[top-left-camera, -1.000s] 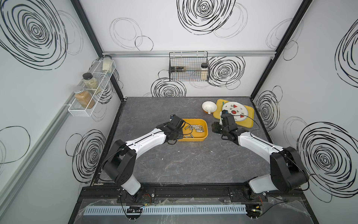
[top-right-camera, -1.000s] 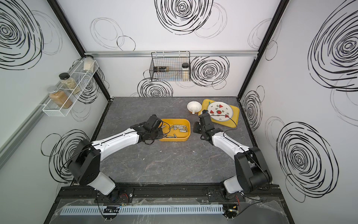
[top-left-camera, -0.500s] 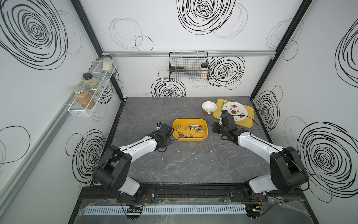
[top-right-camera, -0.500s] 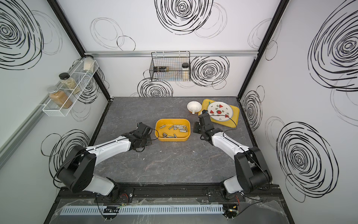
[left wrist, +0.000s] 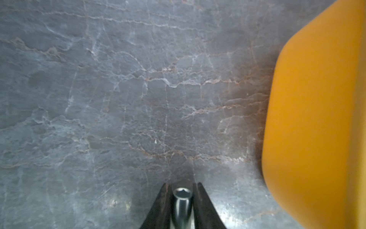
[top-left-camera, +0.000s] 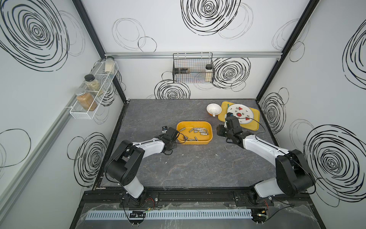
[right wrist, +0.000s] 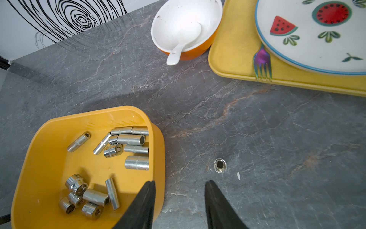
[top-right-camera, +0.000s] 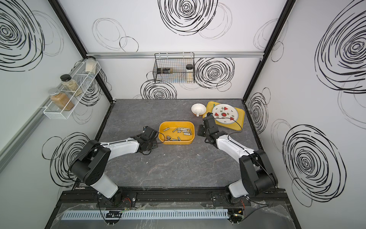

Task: Take out the socket from the storage box
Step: Place the socket head at the center of the board.

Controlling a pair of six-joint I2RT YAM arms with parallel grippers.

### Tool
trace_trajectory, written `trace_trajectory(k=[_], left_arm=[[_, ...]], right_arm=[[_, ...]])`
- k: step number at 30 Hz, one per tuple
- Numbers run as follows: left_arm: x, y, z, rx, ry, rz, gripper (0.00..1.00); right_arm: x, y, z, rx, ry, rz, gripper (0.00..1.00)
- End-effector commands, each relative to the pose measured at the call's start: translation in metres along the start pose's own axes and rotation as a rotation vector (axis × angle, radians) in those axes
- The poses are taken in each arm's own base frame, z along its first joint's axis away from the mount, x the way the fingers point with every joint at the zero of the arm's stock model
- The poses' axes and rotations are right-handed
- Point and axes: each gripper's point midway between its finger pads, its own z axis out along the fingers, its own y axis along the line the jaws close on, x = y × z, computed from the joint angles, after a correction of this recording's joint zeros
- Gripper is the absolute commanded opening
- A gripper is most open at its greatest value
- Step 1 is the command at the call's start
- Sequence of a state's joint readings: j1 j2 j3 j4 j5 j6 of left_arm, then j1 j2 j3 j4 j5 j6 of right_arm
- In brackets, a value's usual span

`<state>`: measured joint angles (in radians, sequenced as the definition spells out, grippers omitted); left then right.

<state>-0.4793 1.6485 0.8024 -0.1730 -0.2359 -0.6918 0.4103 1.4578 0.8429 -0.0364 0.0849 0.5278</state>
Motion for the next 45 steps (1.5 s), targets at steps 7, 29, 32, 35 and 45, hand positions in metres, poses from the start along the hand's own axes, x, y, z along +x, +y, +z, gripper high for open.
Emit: trace_trajectory(k=[7,29,32,35,45], left_arm=[[-0.003,0.002,0.006,-0.009,-0.020,0.004,0.35],[-0.044,0.000,-0.084,0.139,-0.255,-0.070,0.46],[-0.040,0.002,-0.097,0.172,-0.292,-0.071,0.46],[-0.033,0.005,-0.105,0.178,-0.322,-0.063,0.46],[-0.022,0.016,-0.108,0.174,-0.359,-0.057,0.46]], right_arm=[[0.005,0.000,0.005,0.003,0.011,-0.007,0.46],[-0.017,0.057,-0.016,-0.078,-0.029,-0.223,0.43],[-0.007,0.082,-0.004,-0.112,0.043,-0.315,0.42],[0.005,0.096,0.015,-0.128,0.127,-0.375,0.41],[0.033,0.096,0.077,-0.068,0.309,-0.579,0.39]])
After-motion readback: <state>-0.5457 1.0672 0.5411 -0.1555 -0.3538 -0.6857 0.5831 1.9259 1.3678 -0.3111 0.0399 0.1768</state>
